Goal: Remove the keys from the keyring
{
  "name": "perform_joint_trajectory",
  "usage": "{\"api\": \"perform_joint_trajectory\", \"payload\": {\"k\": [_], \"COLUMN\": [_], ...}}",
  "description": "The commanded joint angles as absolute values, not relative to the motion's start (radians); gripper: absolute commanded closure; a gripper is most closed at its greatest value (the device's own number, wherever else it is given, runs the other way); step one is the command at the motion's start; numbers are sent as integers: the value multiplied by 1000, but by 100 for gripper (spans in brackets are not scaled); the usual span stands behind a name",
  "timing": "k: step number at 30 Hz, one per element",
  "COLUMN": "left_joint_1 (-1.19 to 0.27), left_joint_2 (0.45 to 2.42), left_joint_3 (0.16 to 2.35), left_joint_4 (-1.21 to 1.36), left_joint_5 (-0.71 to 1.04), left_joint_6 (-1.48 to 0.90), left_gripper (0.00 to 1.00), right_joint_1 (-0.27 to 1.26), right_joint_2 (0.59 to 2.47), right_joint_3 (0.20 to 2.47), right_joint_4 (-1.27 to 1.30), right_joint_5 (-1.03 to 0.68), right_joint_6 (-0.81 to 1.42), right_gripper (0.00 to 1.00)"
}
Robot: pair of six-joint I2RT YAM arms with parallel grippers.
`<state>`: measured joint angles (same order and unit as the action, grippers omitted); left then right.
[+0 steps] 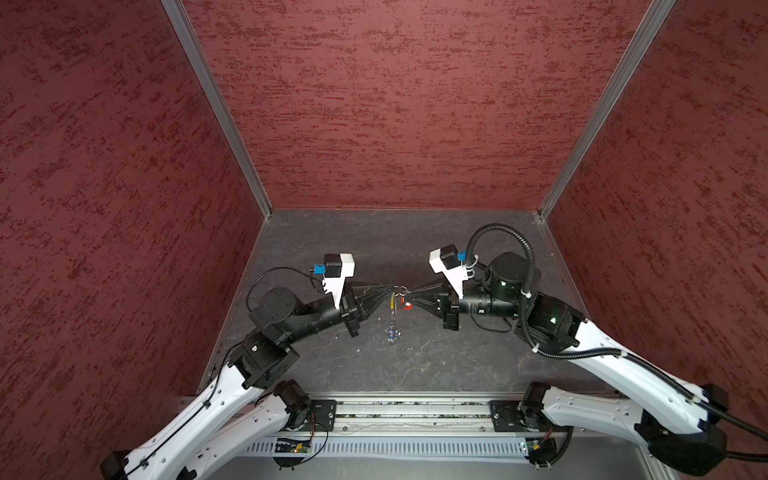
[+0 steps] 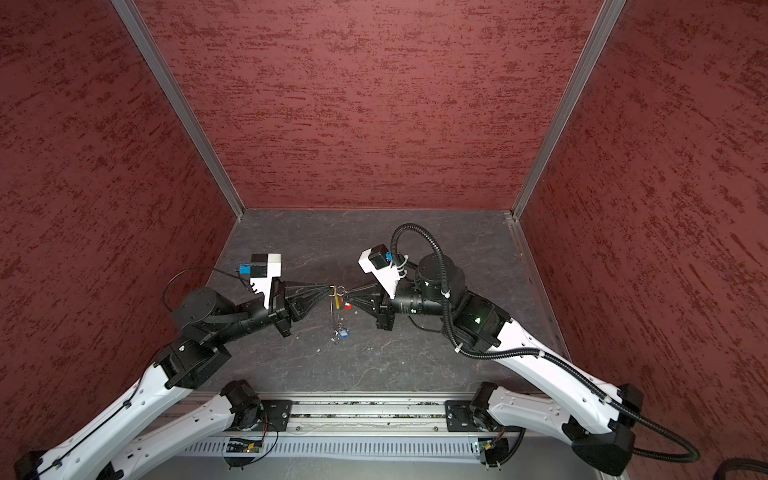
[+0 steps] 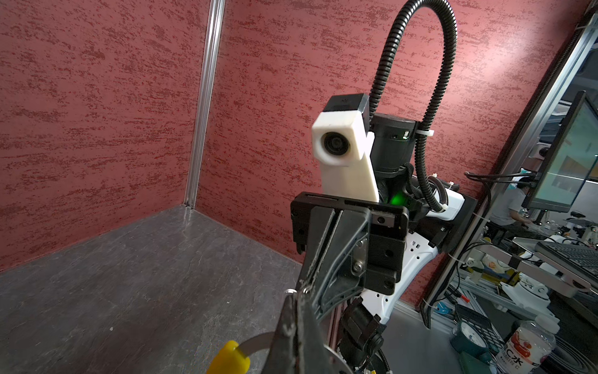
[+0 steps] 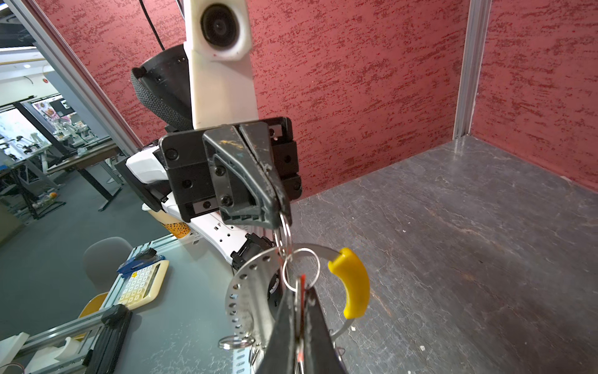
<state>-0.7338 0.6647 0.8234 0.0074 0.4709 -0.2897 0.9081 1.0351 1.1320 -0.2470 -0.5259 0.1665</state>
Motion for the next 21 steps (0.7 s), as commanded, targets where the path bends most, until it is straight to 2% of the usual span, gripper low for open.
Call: {"api": "perform_joint_trajectory", "payload": {"k": [1, 10, 12, 15, 21], "left_joint_1": [-726, -726, -726, -726, -727], "left_joint_2": [654, 673, 680, 697, 701], "left_joint_3": [861, 883, 896, 913, 916], "left_joint_4": [1, -19, -35, -54, -63], "left_joint_5": [481, 509, 531, 560, 579], "left_joint_6": [-270, -263, -258, -256, -254], "left_gripper": [100, 100, 100, 100, 100], "right_joint_1": [911, 911, 911, 911, 911], "right_joint_2": [1012, 1033, 1031, 1025, 962], "right_joint_3": [1141, 1123, 1129, 1137, 1144], "right_joint_4": [-272, -257, -262, -266, -257], "right_joint_5": [-504, -555, -560, -562, -476], "right_joint_6": [155, 177, 170, 158, 126], "right_gripper": [100, 100, 91, 70, 58]}}
